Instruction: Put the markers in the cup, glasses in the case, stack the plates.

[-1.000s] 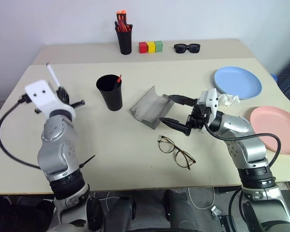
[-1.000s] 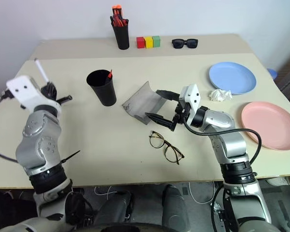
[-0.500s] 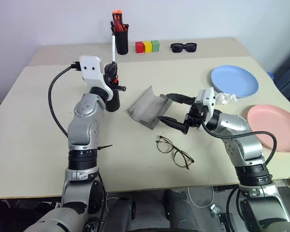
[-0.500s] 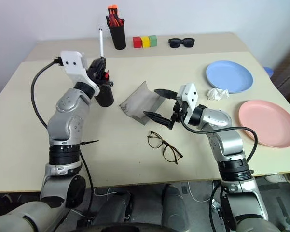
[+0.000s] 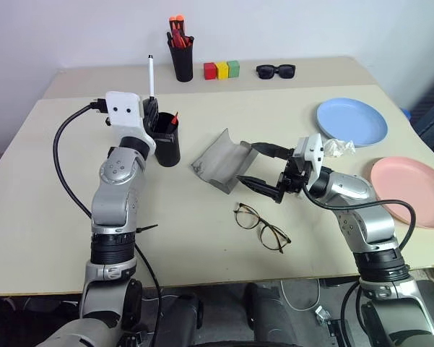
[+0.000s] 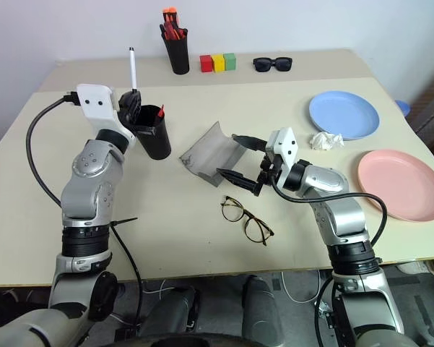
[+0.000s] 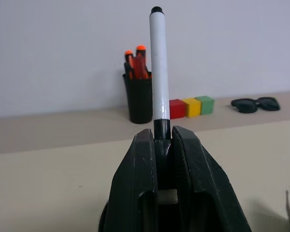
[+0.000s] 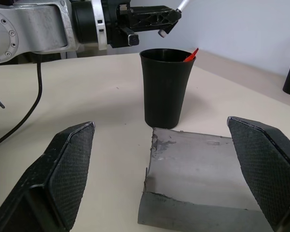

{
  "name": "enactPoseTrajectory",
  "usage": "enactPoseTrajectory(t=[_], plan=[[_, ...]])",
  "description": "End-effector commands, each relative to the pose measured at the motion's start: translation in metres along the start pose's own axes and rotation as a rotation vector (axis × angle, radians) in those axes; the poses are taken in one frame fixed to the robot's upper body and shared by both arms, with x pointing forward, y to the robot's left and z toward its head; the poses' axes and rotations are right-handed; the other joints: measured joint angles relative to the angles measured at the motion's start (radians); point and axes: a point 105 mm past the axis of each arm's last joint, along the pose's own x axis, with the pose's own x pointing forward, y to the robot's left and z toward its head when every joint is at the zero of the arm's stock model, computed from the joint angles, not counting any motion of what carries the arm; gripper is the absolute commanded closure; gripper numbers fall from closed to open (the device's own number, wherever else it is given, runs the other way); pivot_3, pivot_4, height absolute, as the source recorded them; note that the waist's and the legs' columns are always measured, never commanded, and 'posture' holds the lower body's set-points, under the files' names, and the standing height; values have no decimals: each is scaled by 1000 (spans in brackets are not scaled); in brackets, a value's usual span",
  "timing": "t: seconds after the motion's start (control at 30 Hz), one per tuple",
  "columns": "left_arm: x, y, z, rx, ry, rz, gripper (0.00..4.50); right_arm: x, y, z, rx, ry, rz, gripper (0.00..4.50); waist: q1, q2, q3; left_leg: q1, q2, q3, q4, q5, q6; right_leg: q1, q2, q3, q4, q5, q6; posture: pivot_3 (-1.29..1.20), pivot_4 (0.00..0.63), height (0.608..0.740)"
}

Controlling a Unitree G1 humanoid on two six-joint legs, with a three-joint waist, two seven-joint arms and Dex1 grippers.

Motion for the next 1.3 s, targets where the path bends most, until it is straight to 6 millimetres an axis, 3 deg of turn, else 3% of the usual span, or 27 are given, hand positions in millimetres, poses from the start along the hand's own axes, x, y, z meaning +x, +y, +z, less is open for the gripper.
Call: enactPoseTrajectory(t=[0.03, 0.3, 0.33, 0.37, 0.43, 0.63, 0.7, 0.77, 0.87, 1.0, 1.17, 1.3], plan=[[-5, 3, 5, 39, -23, 29, 4451, 1, -2, 16, -58, -43, 1, 0, -1, 0, 0, 0, 0, 0, 0, 0, 0, 0, 0, 0, 0, 0, 0, 0, 150, 740], [-4, 3, 6, 14, -33, 31, 569, 0, -2, 15, -60, -40, 7, 0, 0, 0, 0, 0, 0, 0, 0, 0, 0, 0, 0, 0, 0, 0, 0, 0, 150, 740], [-5, 3, 9, 7, -45, 25, 142, 1, -2, 16, -60, -41, 7, 0, 0, 0, 0, 0, 0, 0, 0, 0, 0, 0, 0, 0, 0, 0, 0, 0, 150, 740], [-5, 2, 11, 3, -53, 21, 22, 1, -2, 16, -61, -41, 7, 0, 0, 0, 0, 0, 0, 0, 0, 0, 0, 0, 0, 0, 0, 0, 0, 0, 150, 740], [-6, -3, 16, -19, -73, -15, 22, 1, -2, 16, -61, -41, 6, 0, 0, 0, 0, 0, 0, 0, 0, 0, 0, 0, 0, 0, 0, 0, 0, 0, 150, 740], [-17, -43, 43, -77, -126, -324, 22, -4, -8, 16, -69, -38, -20, 0, -1, 0, 0, 0, 0, 0, 0, 0, 0, 0, 0, 0, 0, 0, 0, 0, 150, 740], [-20, -60, 45, -196, -91, -432, 22, -6, -13, 18, -66, -48, -43, 0, 0, 0, 0, 0, 0, 0, 0, 0, 0, 0, 0, 0, 0, 0, 0, 0, 150, 740], [-20, -72, 42, -204, -44, -487, 22, -10, -18, 19, -63, -52, -64, 0, 1, 0, 0, 0, 0, 0, 0, 0, 0, 0, 0, 0, 0, 0, 0, 0, 150, 740], [-16, -88, 18, -223, 107, -521, 22, -22, -25, 16, -84, -14, -84, 0, 0, 0, 0, 0, 0, 0, 0, 0, 1, 1, 0, 0, 0, 0, 0, 0, 150, 740], [-25, -132, -8, -266, 229, -699, 22, -55, -42, 12, -101, 60, -150, 0, 5, 0, 0, 0, 0, 0, 0, 0, 1, 1, 0, 0, 0, 0, 0, 0, 150, 740], [-25, -154, -38, -266, 361, -717, 22, -80, -48, 10, -117, 118, -201, 0, -2, 1, 0, 1, 0, 1, 0, -1, 1, 1, 0, 0, -1, 0, 0, 0, 150, 740], [-22, -165, -59, -271, 450, -706, 22, -82, -46, 13, -126, 115, -222, 0, -3, 1, 0, 1, 0, 1, 0, -1, 1, 2, 0, 1, -1, 0, 0, 0, 150, 740]])
